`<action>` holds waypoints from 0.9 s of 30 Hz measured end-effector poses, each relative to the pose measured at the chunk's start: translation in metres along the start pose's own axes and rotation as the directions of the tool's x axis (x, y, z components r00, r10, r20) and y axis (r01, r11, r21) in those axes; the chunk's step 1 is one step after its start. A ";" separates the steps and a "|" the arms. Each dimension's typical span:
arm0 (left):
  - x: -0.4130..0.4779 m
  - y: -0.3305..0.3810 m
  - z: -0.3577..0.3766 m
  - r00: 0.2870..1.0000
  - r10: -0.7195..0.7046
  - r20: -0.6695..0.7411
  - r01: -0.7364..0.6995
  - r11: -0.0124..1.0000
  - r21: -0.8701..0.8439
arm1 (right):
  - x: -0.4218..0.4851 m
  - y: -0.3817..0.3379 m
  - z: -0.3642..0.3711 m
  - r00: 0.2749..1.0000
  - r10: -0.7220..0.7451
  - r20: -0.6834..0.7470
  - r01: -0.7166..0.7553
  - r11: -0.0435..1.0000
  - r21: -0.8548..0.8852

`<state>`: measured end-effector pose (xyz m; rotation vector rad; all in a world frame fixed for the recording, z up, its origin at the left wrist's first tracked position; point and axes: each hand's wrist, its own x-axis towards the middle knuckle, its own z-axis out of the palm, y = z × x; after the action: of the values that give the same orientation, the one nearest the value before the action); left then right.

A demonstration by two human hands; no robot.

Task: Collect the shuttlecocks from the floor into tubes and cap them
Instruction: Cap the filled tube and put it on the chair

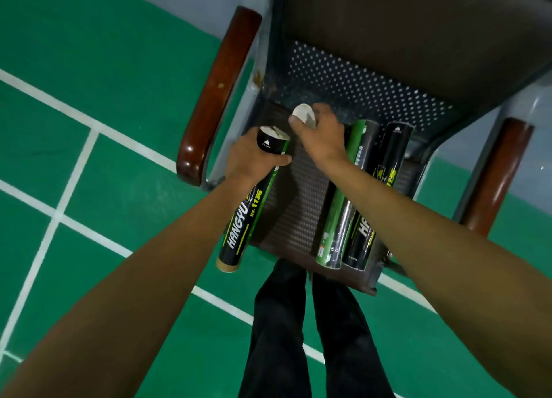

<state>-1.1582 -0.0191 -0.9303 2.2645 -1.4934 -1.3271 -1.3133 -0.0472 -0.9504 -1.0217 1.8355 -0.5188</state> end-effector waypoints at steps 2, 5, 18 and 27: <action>-0.010 0.033 -0.025 0.998 0.050 -0.048 -0.053 0.997 -0.053 | -0.014 -0.038 -0.029 0.997 -0.078 0.004 0.078 0.995 0.070; -0.033 0.086 -0.066 0.979 0.148 -0.137 -0.161 0.983 -0.085 | -0.039 -0.093 -0.065 0.970 -0.243 0.000 0.242 0.967 0.075; -0.195 0.288 -0.174 0.797 0.402 -0.452 -0.520 0.837 -0.172 | -0.163 -0.288 -0.249 0.769 -0.633 -0.089 0.634 0.773 -0.019; -0.286 0.379 -0.226 0.639 0.413 -0.649 -0.646 0.746 -0.161 | -0.240 -0.366 -0.326 0.716 -0.669 -0.199 0.692 0.643 0.328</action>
<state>-1.2920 -0.0615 -0.4240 1.5495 -1.3614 -0.5845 -1.3940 -0.0802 -0.4116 -1.4192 1.2493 -1.3265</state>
